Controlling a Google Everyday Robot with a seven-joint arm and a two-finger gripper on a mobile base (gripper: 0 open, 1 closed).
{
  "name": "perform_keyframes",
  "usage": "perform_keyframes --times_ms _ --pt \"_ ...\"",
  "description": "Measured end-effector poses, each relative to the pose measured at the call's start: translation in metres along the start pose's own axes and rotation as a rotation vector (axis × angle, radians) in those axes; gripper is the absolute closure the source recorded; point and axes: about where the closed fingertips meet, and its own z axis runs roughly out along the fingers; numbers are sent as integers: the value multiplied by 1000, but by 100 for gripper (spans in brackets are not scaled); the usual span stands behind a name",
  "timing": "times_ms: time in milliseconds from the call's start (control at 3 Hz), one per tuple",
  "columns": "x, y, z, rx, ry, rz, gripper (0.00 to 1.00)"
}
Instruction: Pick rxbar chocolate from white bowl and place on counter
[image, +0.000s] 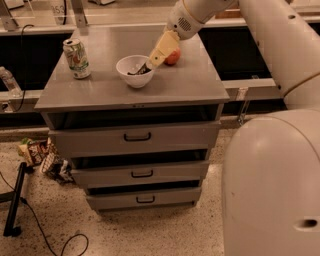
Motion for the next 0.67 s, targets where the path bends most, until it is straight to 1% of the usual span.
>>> perform_keyframes --times_ms 333,667 --pt "-20 -6 8 3 -2 -4 24" --pt "-29 -15 25 0 -6 -18 14"
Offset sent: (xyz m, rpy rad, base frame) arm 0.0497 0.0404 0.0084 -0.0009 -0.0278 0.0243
